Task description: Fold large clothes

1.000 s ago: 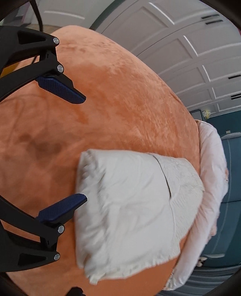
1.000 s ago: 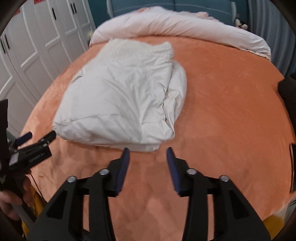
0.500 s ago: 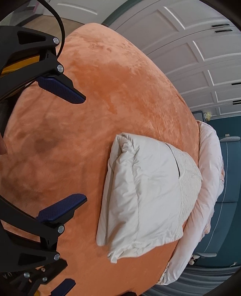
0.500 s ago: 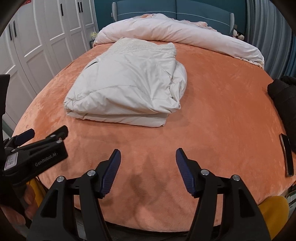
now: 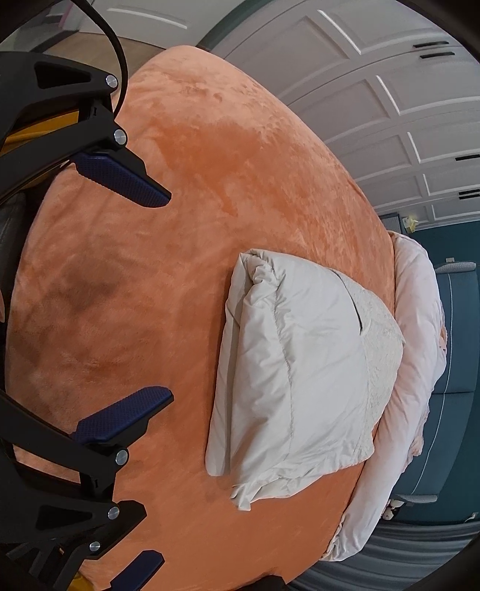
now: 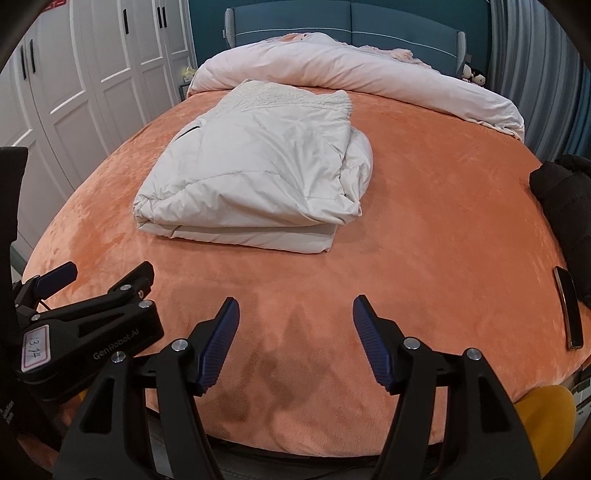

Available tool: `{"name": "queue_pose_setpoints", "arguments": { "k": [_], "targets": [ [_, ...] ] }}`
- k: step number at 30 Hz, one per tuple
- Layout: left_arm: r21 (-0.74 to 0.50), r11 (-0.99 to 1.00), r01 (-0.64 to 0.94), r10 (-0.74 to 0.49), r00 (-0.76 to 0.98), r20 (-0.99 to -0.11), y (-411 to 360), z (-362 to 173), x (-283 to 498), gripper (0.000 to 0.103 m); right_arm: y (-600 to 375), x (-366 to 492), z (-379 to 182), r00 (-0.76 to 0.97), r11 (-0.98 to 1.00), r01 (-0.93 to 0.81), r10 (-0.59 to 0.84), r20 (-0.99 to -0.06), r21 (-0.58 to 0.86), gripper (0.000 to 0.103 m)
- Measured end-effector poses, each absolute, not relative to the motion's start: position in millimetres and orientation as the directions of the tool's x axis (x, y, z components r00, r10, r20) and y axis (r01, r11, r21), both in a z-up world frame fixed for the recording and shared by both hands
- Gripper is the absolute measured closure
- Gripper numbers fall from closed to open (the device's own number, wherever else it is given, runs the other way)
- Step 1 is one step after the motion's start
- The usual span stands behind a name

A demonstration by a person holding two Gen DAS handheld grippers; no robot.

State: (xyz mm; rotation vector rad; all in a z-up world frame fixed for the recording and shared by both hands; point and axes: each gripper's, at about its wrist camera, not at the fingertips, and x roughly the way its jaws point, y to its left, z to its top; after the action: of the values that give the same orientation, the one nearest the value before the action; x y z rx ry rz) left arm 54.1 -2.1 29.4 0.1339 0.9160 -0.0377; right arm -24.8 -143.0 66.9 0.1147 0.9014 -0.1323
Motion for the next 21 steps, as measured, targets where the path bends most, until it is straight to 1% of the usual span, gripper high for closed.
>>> {"name": "queue_pose_setpoints", "arguments": {
  "k": [2, 21],
  "targets": [
    [0.106, 0.991, 0.088, 0.030, 0.611, -0.791, -3.2, 29.3, 52.6, 0.009, -140.7, -25.6, 66.7, 0.613, 0.985, 0.165, -0.067, -0.787, 0.044, 0.041],
    [0.110, 0.991, 0.081, 0.038, 0.614, -0.789, -3.5, 29.2, 52.3, 0.012, -137.2, -27.3, 65.0, 0.610, 0.983, 0.176, -0.073, -0.789, 0.045, 0.041]
  ]
}}
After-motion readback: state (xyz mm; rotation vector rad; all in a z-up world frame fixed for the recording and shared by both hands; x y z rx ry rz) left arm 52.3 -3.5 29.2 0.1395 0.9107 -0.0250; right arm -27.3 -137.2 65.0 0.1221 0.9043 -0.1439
